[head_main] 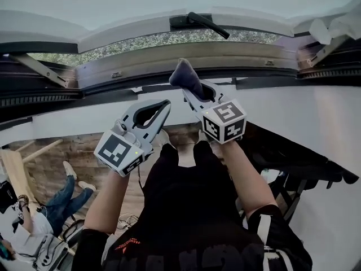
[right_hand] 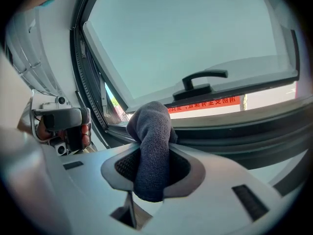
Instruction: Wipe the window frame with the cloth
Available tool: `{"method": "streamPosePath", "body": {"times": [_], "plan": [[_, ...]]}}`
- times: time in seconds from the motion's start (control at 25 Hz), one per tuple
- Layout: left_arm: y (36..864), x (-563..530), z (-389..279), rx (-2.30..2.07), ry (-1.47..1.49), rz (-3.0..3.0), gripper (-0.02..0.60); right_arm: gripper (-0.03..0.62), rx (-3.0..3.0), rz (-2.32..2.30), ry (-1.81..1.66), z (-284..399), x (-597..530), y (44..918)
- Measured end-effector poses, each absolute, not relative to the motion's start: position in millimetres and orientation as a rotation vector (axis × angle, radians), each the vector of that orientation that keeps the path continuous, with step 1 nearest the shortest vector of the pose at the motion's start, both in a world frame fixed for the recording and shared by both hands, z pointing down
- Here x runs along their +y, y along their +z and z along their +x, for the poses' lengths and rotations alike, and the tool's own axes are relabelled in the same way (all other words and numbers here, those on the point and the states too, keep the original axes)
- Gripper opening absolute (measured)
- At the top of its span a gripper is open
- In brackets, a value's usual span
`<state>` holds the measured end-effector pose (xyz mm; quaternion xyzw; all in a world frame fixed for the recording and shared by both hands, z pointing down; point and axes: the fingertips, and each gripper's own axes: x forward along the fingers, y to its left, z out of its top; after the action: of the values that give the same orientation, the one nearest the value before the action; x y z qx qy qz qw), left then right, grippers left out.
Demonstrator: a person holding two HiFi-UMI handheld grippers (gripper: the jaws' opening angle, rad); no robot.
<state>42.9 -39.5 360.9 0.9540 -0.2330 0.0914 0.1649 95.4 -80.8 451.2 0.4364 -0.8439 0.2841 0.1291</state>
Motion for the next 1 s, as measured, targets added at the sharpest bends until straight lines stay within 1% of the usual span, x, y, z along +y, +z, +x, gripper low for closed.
{"method": "streamPosePath", "body": {"times": [0.76,1.0], "plan": [[362,-34,144,-0.507,0.334,2.752,0.020,0.106,-2.351,1.521,0.846,232,-70,453],[360,-33,173,-0.443,0.311,2.778,0.020,0.106,-2.313,1.604,0.856,275,-67,453]]}}
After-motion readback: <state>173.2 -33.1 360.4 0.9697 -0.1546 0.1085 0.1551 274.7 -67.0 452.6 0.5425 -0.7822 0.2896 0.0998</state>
